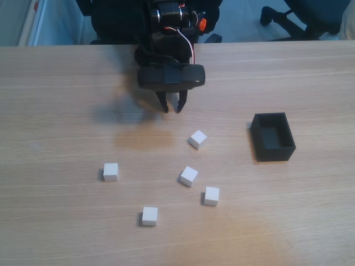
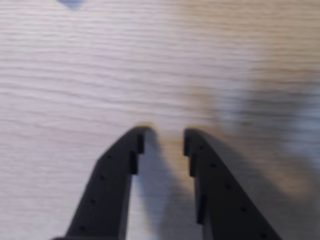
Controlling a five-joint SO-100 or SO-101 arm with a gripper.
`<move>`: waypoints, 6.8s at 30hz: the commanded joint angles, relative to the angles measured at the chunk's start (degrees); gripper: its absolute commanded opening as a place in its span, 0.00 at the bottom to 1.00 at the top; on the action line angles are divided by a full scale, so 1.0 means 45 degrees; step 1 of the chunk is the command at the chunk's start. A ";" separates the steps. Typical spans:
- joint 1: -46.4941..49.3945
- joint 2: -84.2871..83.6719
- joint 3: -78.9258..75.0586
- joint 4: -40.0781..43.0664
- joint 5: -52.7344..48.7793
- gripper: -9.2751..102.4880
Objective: Pick blocks and place them in the box.
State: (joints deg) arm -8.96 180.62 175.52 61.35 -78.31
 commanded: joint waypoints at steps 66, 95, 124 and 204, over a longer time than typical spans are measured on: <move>-0.1484 -1.2754 -0.3809 -1.3164 -0.2930 0.20; -0.3633 -1.1914 -0.6543 -1.2363 -0.1875 0.08; -0.6777 -1.3691 -1.0098 -0.8359 0.0039 0.21; -0.0391 -1.7500 -1.2266 -0.8555 0.4473 0.08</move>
State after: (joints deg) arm -8.00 94.66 120.06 22.94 -57.57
